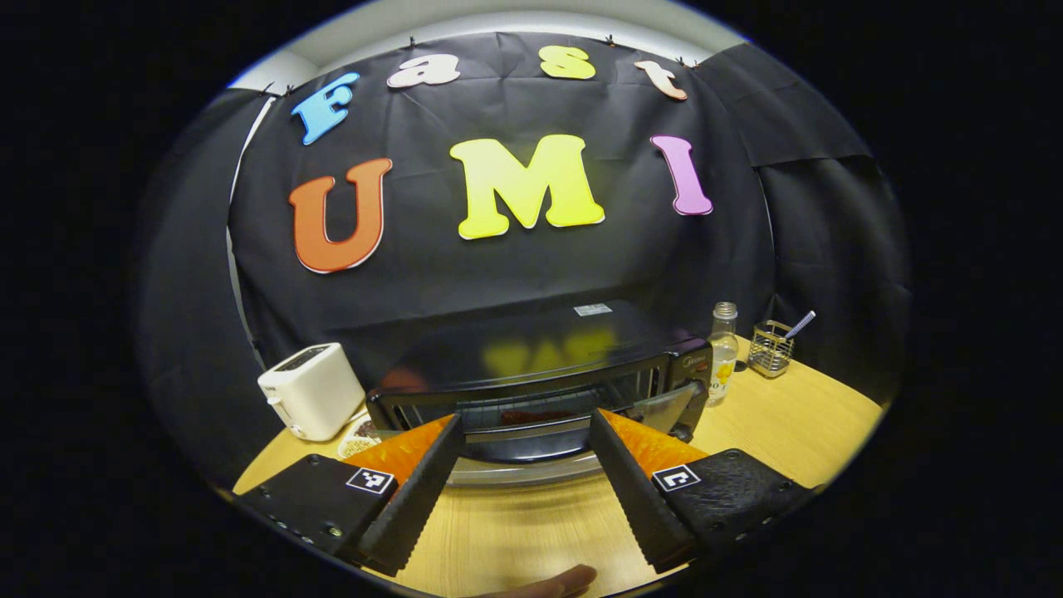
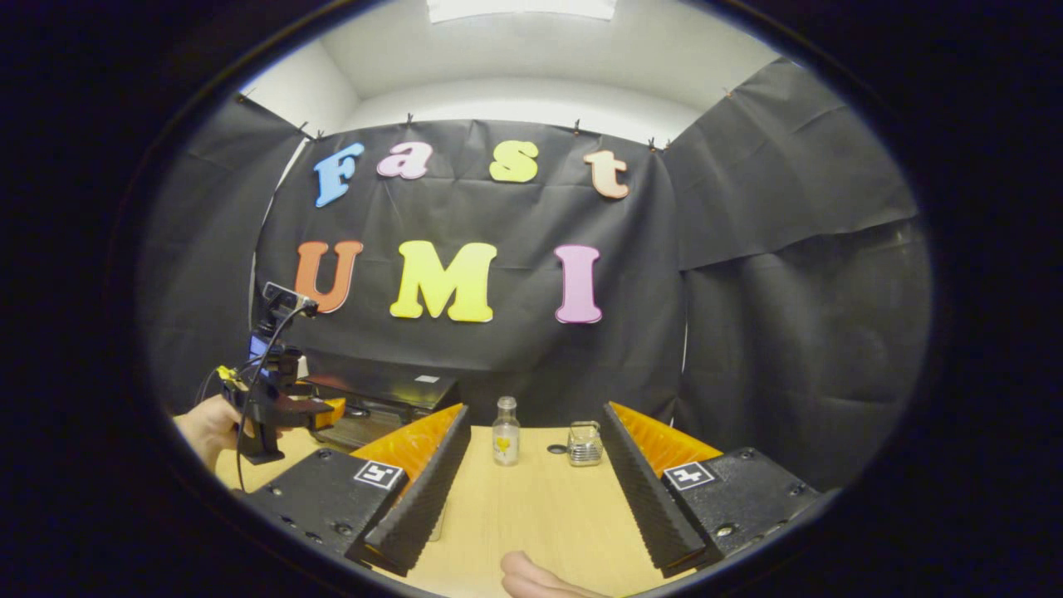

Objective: Open the electric oven with the left hand, put the food in, and close the electric oven.

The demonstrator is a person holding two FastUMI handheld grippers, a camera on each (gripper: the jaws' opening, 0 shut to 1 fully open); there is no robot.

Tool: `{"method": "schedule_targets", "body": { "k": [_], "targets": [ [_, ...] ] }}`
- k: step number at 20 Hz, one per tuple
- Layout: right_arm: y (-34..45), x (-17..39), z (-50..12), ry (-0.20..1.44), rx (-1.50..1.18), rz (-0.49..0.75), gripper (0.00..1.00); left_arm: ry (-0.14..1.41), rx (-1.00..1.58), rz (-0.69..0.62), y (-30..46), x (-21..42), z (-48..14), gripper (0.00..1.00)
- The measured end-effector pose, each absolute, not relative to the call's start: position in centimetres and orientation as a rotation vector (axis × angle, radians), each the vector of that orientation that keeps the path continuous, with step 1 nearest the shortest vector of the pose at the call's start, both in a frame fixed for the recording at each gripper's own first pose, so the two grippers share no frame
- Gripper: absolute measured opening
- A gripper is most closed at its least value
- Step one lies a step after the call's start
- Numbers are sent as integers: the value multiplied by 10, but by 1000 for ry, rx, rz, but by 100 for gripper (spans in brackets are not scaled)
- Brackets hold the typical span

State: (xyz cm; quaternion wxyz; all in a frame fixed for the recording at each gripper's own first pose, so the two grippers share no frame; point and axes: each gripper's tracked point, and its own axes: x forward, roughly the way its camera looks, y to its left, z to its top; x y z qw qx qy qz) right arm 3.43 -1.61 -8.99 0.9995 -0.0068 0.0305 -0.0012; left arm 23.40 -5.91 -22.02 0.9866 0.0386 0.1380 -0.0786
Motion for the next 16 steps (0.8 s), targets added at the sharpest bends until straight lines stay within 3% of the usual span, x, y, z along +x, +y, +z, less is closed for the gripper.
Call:
{"method": "schedule_targets", "body": {
  "k": [9, 16],
  "targets": [
    [-44, -29, -69, 77, 43, -49, 99, 173, -39, -105, -40, 111, -122, 95],
    [-66, -64, -22, -45, 56, -122, 99, 94, -99, -17, -5, 18, -57, 96]
  ]
}}
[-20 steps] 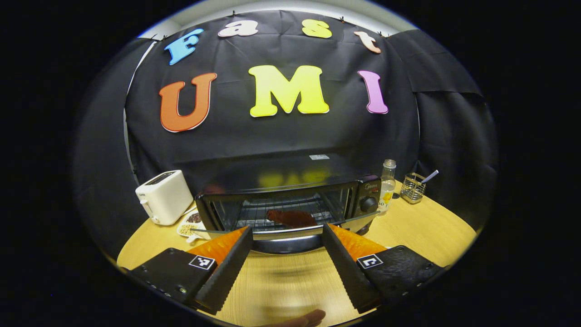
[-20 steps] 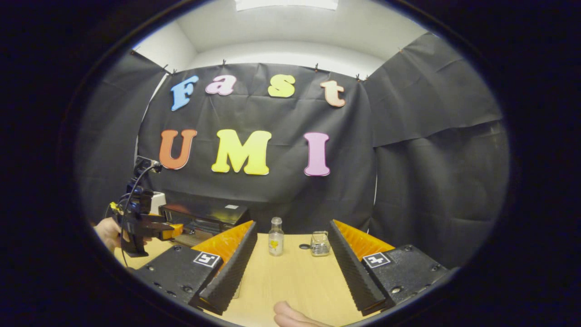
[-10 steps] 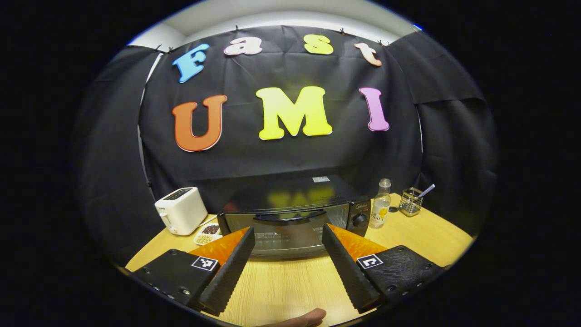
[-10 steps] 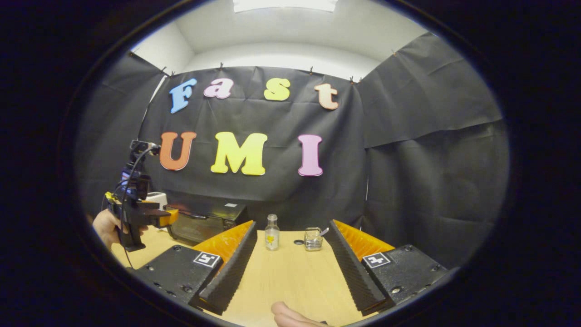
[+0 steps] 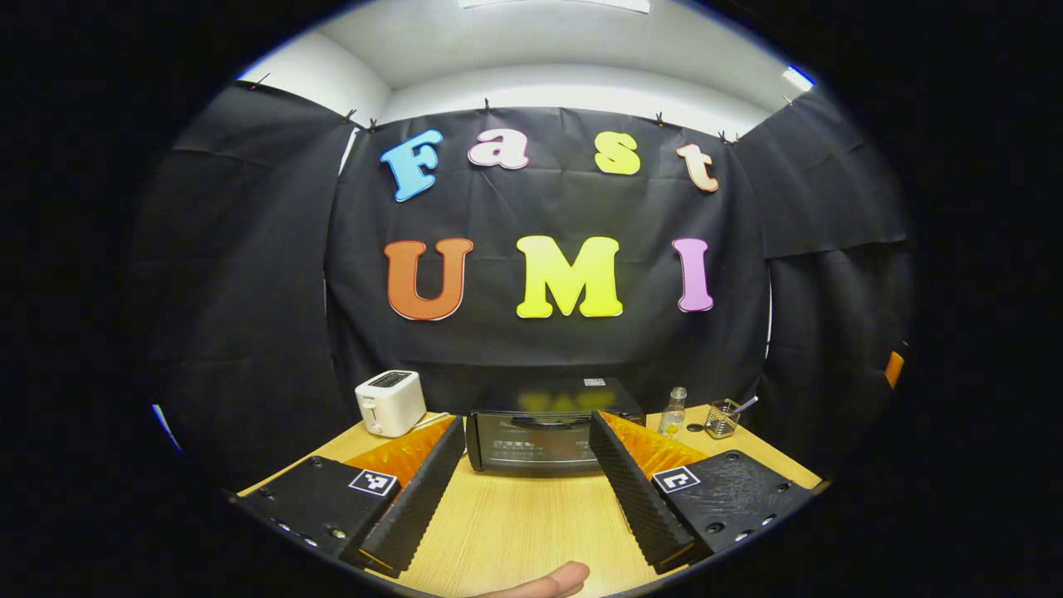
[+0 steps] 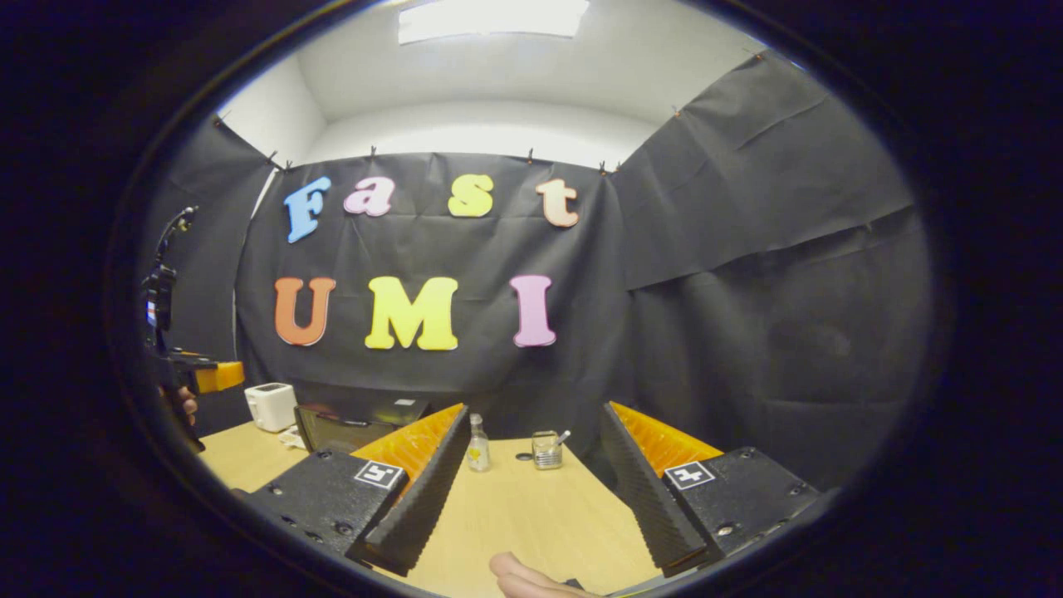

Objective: Open the electric oven with the left hand, put the food in, and close the electric oven.

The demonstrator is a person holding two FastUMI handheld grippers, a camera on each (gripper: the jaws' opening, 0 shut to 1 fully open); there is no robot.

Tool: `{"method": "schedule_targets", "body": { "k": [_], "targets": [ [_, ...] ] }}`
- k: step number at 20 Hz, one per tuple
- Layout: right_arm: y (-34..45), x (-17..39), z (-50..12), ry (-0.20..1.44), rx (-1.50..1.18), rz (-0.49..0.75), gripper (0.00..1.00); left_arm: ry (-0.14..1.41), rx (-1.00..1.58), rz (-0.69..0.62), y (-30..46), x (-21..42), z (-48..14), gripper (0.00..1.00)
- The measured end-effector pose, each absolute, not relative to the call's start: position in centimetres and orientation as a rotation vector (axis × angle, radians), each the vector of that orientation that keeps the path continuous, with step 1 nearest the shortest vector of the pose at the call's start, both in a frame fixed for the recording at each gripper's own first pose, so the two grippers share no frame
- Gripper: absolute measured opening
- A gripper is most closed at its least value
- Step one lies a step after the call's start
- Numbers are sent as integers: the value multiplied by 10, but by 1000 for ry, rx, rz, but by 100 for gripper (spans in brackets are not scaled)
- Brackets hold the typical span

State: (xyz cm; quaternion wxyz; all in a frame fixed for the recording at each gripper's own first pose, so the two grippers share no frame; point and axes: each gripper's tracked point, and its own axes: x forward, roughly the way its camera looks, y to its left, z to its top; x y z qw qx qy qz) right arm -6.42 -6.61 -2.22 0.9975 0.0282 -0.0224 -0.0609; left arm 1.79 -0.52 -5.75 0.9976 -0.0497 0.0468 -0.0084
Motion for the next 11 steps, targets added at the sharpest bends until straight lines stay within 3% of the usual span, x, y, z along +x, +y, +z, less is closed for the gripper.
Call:
{"method": "schedule_targets", "body": {
  "k": [11],
  "targets": [
    [-37, -98, -4, -95, 64, -54, 99, -36, -5, -72, -34, -81, -34, 95]
  ]
}}
